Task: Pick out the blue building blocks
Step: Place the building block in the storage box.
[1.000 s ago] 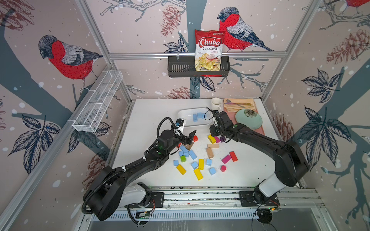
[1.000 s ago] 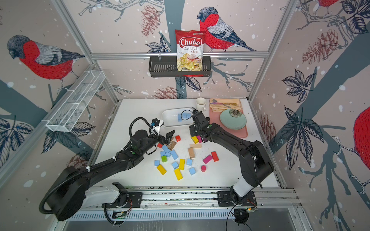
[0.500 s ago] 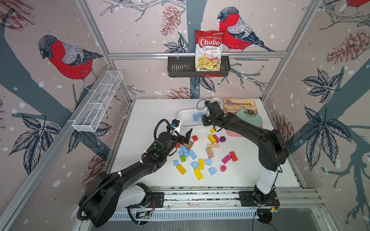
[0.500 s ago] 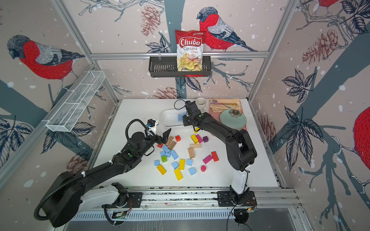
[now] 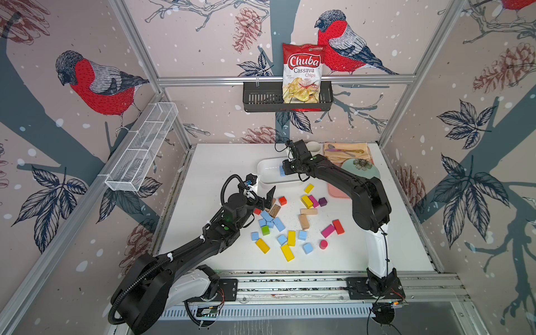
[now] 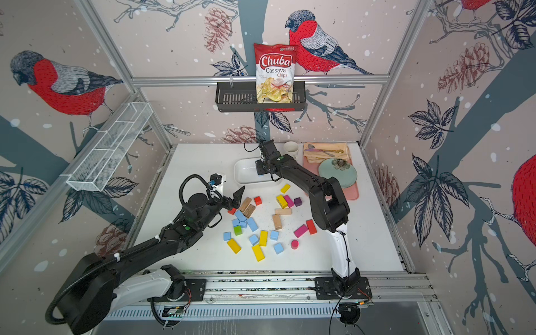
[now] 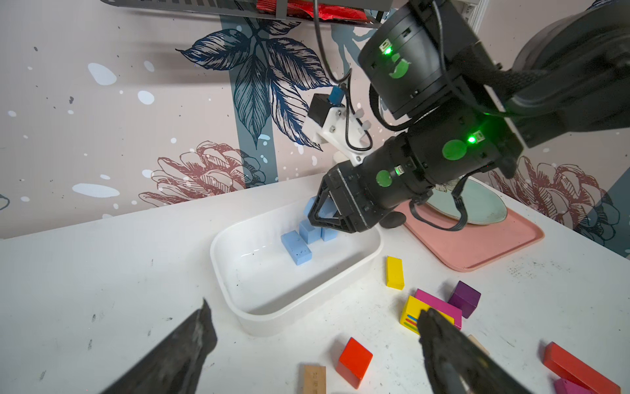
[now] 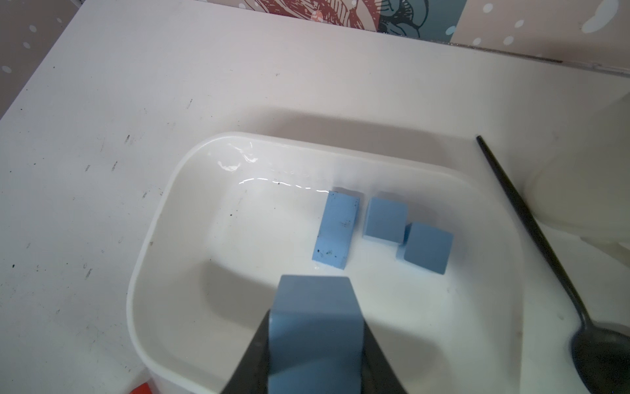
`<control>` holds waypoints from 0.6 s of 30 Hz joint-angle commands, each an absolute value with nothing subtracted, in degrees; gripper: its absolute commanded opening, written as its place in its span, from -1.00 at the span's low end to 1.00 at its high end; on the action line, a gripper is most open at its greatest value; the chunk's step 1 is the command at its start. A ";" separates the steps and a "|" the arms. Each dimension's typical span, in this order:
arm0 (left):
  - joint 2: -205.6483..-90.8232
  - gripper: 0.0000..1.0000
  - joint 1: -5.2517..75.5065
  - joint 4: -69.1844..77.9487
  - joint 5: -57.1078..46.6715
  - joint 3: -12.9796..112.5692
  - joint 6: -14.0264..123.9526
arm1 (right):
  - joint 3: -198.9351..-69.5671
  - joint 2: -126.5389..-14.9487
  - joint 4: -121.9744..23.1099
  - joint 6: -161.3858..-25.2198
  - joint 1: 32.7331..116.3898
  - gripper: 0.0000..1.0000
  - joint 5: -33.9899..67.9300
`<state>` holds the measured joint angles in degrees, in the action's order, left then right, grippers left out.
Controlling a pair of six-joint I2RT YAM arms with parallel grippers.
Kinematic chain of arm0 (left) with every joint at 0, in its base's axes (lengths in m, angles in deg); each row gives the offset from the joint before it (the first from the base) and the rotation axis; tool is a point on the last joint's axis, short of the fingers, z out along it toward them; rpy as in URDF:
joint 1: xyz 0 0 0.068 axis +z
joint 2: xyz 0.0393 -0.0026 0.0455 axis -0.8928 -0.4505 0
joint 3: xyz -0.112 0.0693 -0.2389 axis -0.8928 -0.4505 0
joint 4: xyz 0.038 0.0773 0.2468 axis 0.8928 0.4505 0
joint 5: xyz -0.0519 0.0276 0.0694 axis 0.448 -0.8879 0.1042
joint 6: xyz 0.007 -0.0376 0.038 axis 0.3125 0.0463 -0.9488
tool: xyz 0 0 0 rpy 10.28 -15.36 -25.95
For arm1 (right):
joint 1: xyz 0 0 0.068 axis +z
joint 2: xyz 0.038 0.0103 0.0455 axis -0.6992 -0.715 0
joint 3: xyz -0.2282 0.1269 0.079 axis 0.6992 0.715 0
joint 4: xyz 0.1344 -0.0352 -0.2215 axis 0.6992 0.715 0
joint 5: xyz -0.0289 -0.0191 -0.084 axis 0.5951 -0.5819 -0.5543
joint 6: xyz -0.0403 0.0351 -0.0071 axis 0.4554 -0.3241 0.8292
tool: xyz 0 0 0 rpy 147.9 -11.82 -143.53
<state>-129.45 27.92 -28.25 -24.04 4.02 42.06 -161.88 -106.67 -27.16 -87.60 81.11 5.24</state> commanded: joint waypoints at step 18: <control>-130.11 0.92 28.07 -29.23 -24.87 3.91 43.50 | -176.54 -121.08 -25.58 -87.10 81.79 -0.60 7.75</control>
